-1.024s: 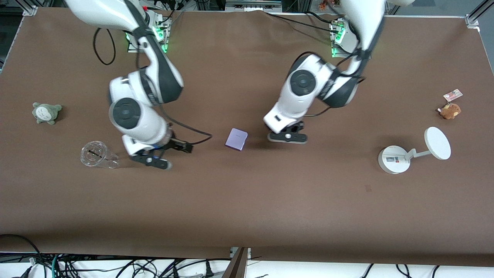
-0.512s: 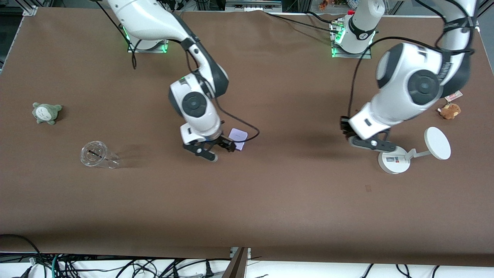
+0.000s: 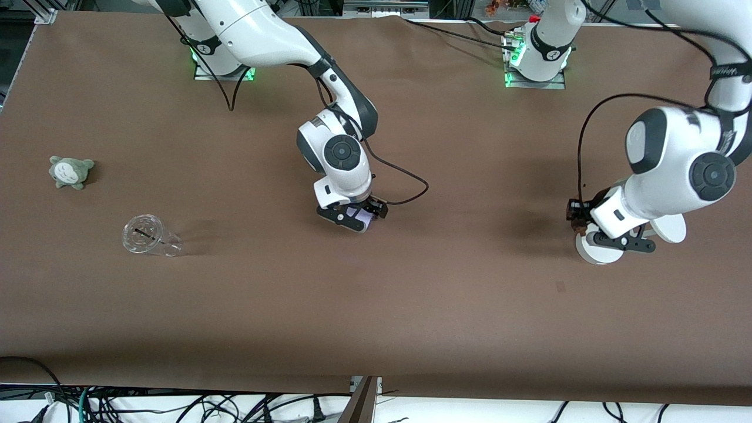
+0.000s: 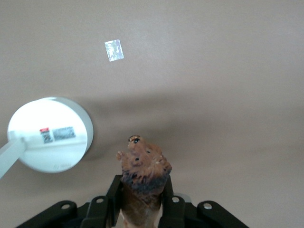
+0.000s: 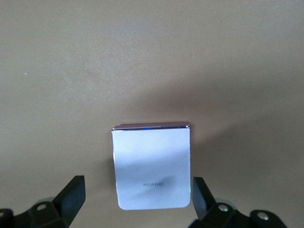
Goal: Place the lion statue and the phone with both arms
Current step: 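Lower the lion beside the lamp base while the right gripper grasps the phone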
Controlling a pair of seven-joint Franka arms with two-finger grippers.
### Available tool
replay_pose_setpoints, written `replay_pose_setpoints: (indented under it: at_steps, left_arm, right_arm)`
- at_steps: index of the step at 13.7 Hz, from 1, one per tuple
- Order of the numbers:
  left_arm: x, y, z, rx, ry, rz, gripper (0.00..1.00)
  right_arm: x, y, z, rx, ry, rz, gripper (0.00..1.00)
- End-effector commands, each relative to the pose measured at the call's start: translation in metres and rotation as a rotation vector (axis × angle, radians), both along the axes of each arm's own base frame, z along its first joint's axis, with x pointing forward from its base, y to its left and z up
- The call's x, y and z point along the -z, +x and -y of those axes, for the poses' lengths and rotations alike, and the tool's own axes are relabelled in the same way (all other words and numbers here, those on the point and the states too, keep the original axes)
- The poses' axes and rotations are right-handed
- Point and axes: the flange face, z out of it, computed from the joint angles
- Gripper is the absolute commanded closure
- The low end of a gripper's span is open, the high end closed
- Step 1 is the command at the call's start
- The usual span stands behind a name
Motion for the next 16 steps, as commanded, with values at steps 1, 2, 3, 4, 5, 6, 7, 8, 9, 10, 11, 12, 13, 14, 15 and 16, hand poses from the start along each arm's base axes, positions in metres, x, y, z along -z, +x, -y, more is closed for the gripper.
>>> replay_pose_setpoints:
  at_steps: [1,2,3,4,5,6,7,8,9,10,11,12,13,14,15,16]
  left_arm:
    - [0.043,0.000,-0.011,0.010,-0.021,0.043,0.96]
    - [0.055,-0.004,-0.013,0.026,-0.020,0.066,0.96]
    - [0.069,-0.010,-0.016,0.024,-0.019,0.075,0.96]
    - [0.079,-0.014,-0.020,0.017,-0.016,0.080,0.95]
    - [0.087,-0.016,-0.024,0.009,-0.015,0.084,0.95]
    - [0.095,-0.019,-0.024,0.008,-0.015,0.075,0.95]
    - [0.099,-0.019,-0.025,0.006,-0.015,0.072,0.95]
    - [0.100,-0.019,-0.024,0.009,-0.015,0.072,0.94]
    - [0.105,-0.019,-0.025,0.007,-0.015,0.071,0.94]
    - [0.111,-0.020,-0.024,0.007,-0.015,0.072,0.92]
    - [0.113,-0.020,-0.024,0.007,-0.015,0.075,0.92]
    - [0.115,-0.020,-0.023,0.008,-0.015,0.072,0.91]
    - [0.118,-0.020,-0.024,0.007,-0.015,0.069,0.90]
    - [0.119,-0.021,-0.024,0.008,-0.016,0.068,0.88]
    - [0.121,-0.021,-0.024,0.007,-0.016,0.064,0.88]
    - [0.121,-0.021,-0.024,0.007,-0.016,0.064,0.85]
  right_arm:
    - [0.010,0.002,-0.002,-0.029,-0.011,-0.003,0.00]
    - [0.017,0.001,-0.001,-0.024,-0.017,-0.010,0.00]
    - [0.020,0.001,0.000,-0.019,-0.019,-0.014,0.00]
    - [0.026,-0.001,0.000,-0.018,-0.025,-0.020,0.00]
    - [0.029,-0.004,-0.003,-0.021,-0.028,-0.023,0.00]
    - [0.030,-0.006,-0.005,-0.023,-0.028,-0.025,0.00]
    - [0.031,-0.006,-0.005,-0.024,-0.030,-0.025,0.00]
    - [0.033,-0.007,-0.005,-0.024,-0.032,-0.028,0.00]
    - [0.036,-0.008,-0.006,-0.023,-0.034,-0.030,0.00]
    - [0.038,-0.009,-0.006,-0.024,-0.036,-0.032,0.00]
    - [0.038,-0.009,-0.006,-0.024,-0.036,-0.032,0.00]
    - [0.039,-0.009,-0.006,-0.027,-0.037,-0.033,0.00]
    - [0.040,-0.009,-0.006,-0.023,-0.038,-0.035,0.00]
    - [0.041,-0.010,-0.006,-0.023,-0.039,-0.036,0.00]
    - [0.044,-0.010,-0.005,-0.023,-0.043,-0.039,0.00]
    - [0.045,-0.011,-0.006,-0.025,-0.044,-0.038,0.03]
